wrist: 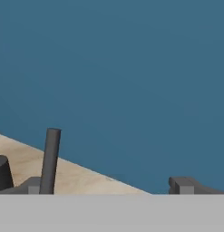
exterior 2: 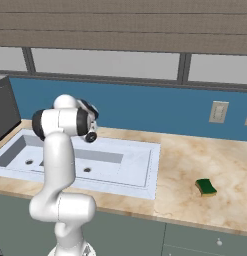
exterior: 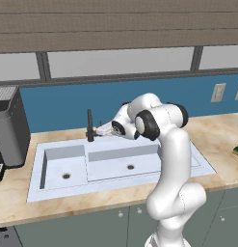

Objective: Soak the sponge with water for a few seconds and then drop it inside the sink.

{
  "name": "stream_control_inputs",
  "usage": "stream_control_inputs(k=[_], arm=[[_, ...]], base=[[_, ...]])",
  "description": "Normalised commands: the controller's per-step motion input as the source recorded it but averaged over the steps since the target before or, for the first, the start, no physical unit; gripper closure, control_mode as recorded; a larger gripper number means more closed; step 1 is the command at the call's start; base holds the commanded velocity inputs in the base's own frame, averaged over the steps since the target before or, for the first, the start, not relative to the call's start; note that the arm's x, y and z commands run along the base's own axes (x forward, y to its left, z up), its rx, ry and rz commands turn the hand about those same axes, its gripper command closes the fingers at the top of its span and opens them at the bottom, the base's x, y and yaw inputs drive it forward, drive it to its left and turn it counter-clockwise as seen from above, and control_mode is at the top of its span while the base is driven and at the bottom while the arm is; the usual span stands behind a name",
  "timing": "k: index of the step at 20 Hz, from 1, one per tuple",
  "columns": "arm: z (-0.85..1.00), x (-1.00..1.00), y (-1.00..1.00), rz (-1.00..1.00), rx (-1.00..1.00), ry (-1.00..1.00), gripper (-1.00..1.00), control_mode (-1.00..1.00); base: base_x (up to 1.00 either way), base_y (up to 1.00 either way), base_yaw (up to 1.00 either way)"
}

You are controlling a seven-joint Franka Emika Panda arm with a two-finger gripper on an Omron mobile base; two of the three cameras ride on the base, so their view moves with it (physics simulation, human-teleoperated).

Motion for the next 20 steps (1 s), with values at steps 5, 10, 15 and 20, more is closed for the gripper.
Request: stream_control_inputs(k=[5,10,15,20], arm=[[-0.02,0.00,-0.11,-0.20,0.08,0.00,-1.00,-1.00],[0.00,0.00,-0.11,-0.17,0.09,0.00,-1.00,-1.00],[0.12,0.00,-0.18,-0.12,0.12,0.00,-1.00,-1.00],[0.04,0.03,-0.27,-0.01,0.03,0.00,-1.00,-1.00]], base=[[0.00,0.00,0.00],[0.00,0.00,0.00],[0.00,0.00,0.00],[0.00,0.00,0.00]])
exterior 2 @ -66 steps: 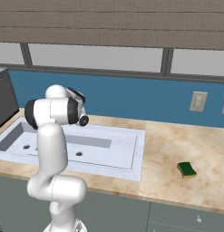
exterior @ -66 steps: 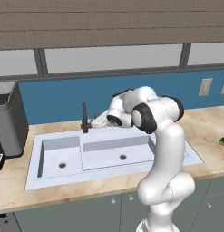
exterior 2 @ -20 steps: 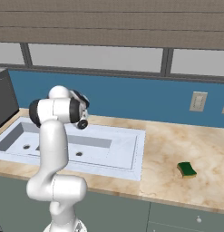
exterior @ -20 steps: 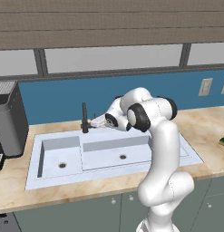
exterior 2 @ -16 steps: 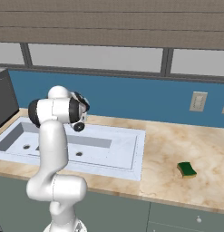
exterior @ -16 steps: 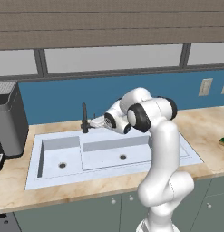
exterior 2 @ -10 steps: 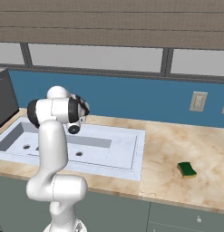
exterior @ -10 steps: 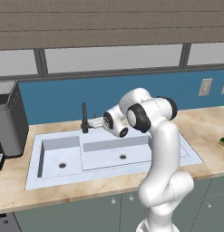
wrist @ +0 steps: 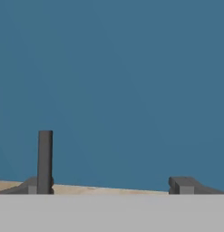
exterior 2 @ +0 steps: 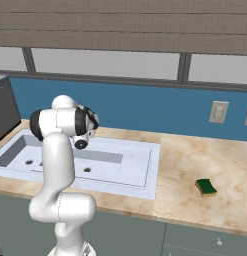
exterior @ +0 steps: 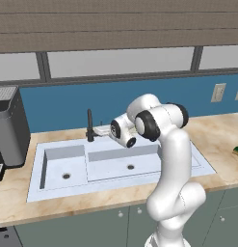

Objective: Soak the sponge with water for a few seconds and then drop it inside the sink.

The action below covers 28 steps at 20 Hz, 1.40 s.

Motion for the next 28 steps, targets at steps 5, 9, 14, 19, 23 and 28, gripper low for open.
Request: stream_control_inputs(k=[5,9,14,19,23,28], arm=[[0.04,0.03,-0.29,0.00,0.01,0.00,-1.00,-1.00],[0.05,0.05,-0.26,0.01,0.00,0.00,-1.00,-1.00],[0.04,0.10,-0.39,0.02,0.00,0.00,-1.00,-1.00],[0.01,0.13,-0.41,0.02,0.01,0.04,-1.00,-1.00],[0.00,0.09,-0.43,0.00,0.00,0.01,-1.00,-1.00],[0.00,0.05,-0.46,0.00,0.00,0.00,-1.00,-1.00]], base=[[0.00,0.00,0.00],[0.00,0.00,0.00],[0.00,0.00,0.00],[0.00,0.00,0.00],[0.00,0.00,0.00],[0.00,0.00,0.00]])
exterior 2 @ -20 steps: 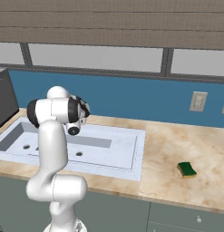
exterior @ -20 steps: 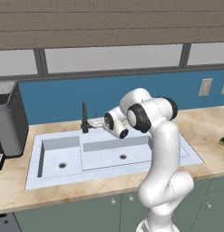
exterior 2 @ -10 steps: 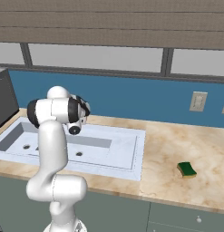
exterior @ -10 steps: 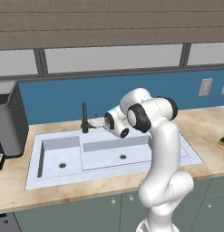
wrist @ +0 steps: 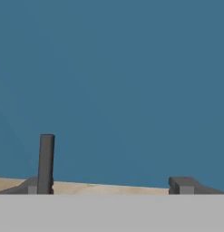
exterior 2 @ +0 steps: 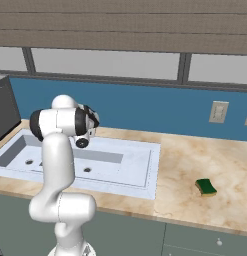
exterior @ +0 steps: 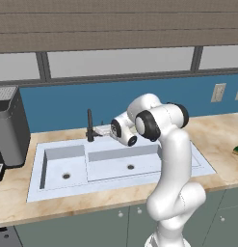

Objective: Soak the sponge with water for a few seconds and then drop it inside the sink.

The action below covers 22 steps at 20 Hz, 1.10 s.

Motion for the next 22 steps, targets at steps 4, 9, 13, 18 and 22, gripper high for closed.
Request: stream_control_inputs(k=[4,9,13,18,22], arm=[[0.00,0.00,-0.51,0.00,0.00,0.00,-1.00,-1.00],[0.00,0.05,-0.59,0.00,0.00,0.00,-1.00,-1.00],[-0.05,0.01,-0.67,0.00,0.00,0.00,-1.00,-1.00],[-0.02,0.01,-0.69,0.00,0.00,0.00,-1.00,-1.00],[-0.11,0.00,-0.72,0.00,0.00,0.02,-1.00,-1.00]], base=[[0.00,0.00,0.00],[0.00,0.00,0.00],[0.00,0.00,0.00],[0.00,0.00,0.00],[0.00,0.00,0.00]])
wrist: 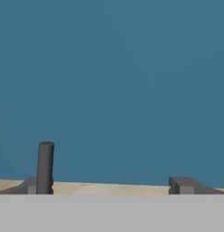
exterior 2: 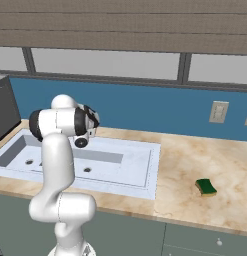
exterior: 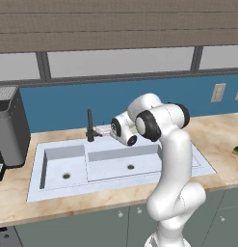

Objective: Soak the sponge with water for a few seconds and then drop it inside the sink.

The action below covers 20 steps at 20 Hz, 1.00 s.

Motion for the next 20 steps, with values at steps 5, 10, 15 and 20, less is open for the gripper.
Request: stream_control_inputs(k=[5,10,15,20], arm=[[-0.31,0.00,-0.74,0.00,0.00,0.07,-1.00,-1.00],[-0.39,0.00,-0.66,0.00,0.00,0.10,-1.00,-1.00],[-0.45,0.00,-0.59,0.00,0.00,0.12,-1.00,-1.00],[-0.36,0.00,-0.54,0.00,0.00,0.12,-1.00,-1.00]], base=[[0.00,0.00,0.00],[0.00,0.00,0.00],[0.00,0.00,0.00],[0.00,0.00,0.00]])
